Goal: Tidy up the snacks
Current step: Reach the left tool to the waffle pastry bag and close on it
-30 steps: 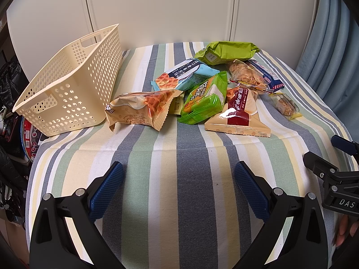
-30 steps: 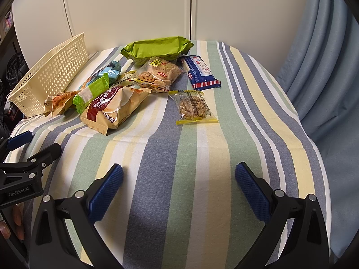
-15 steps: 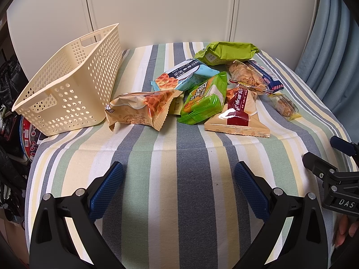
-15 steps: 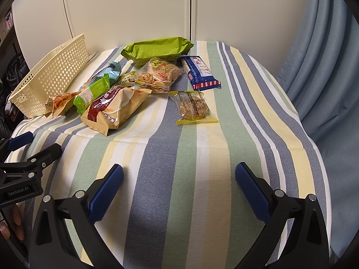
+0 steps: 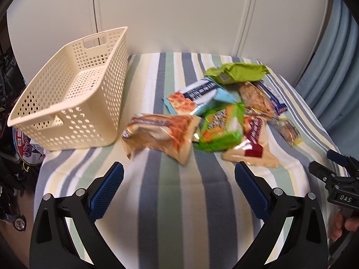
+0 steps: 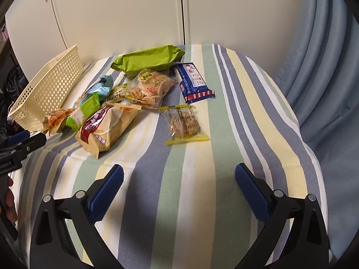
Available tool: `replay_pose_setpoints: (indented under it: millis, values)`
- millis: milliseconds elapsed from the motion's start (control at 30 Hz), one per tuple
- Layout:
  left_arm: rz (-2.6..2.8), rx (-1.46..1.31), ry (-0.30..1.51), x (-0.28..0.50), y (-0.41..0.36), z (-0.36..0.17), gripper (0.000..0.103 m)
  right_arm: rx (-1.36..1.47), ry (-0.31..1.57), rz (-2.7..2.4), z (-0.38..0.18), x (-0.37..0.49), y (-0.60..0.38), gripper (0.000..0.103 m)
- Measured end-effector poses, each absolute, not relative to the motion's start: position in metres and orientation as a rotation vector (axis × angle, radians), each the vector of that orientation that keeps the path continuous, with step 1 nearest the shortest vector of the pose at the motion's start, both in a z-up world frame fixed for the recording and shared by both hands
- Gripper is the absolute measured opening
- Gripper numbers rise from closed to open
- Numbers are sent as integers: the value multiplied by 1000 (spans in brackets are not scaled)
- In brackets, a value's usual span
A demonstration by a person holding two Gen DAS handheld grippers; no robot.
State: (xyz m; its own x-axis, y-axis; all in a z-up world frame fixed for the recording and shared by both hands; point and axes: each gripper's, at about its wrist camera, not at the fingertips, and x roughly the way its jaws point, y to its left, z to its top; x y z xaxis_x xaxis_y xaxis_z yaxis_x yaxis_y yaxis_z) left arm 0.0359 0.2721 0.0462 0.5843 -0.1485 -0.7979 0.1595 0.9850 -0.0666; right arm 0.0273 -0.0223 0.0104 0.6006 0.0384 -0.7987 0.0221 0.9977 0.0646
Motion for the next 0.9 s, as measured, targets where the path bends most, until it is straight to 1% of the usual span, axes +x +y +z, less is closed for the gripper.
replay_pose_setpoints:
  millis: [133, 433, 667, 833, 900]
  values:
    - [-172, 9, 952, 58, 274, 42, 101, 57, 927, 19, 10, 36, -21, 98]
    - [-132, 93, 1001, 100, 265, 25, 101, 71, 947, 43, 1, 49, -24, 98]
    - [-116, 104, 1002, 118, 268, 21, 101, 64, 952, 56, -1, 54, -21, 98]
    - [-100, 168, 1002, 127, 256, 19, 101, 50, 950, 58, -1, 55, -18, 98]
    - [-98, 146, 1002, 128, 253, 20, 101, 55, 951, 57, -1, 55, -19, 98]
